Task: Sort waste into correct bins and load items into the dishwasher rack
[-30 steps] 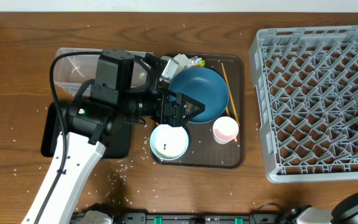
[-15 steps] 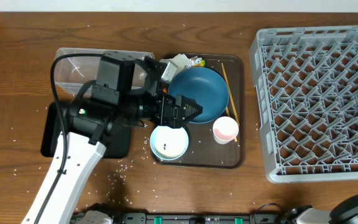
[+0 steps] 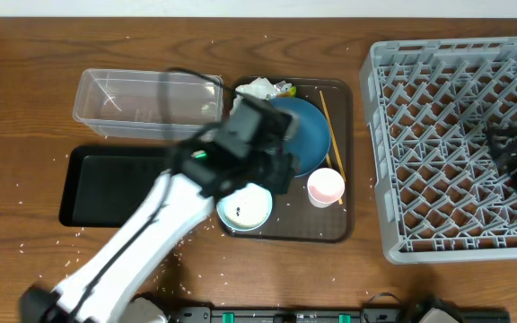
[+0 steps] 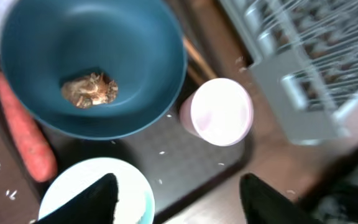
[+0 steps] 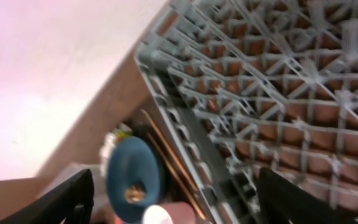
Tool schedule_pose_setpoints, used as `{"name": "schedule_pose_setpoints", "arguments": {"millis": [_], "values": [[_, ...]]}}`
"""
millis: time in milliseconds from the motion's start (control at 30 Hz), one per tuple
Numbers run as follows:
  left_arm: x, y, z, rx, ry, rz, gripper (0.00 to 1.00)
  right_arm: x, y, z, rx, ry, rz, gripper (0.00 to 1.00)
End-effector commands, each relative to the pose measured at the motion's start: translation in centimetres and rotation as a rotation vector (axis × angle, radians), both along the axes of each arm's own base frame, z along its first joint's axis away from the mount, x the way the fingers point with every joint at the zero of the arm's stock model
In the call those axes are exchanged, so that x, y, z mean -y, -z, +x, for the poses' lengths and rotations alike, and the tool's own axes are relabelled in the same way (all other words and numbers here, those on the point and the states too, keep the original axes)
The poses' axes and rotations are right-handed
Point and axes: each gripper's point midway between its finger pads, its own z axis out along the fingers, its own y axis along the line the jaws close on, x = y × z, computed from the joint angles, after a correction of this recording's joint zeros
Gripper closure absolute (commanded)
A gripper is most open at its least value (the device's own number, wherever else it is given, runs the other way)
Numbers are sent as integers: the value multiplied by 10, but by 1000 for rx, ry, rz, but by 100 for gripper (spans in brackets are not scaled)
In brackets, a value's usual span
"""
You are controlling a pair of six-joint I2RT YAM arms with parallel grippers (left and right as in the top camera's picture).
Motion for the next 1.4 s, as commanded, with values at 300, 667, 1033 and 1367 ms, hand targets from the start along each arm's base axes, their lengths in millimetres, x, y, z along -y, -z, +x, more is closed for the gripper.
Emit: {"name": "schedule_pose_setpoints", "arguments": {"millis": [300,667,1033,1367], "values": [[45,101,7,-70,41,167,37,12,22,-16,-163,74,-118,18],[61,137,7,-97,56,191,73,12,24,-16,-170,74,-113,17],[46,63,0,-45,42,132,94,0,15,-7,-99,-23,-105,13],[-14,-93,-8,-4,53,-412,93,-122,-61,-8,427,-734,84,17]]}}
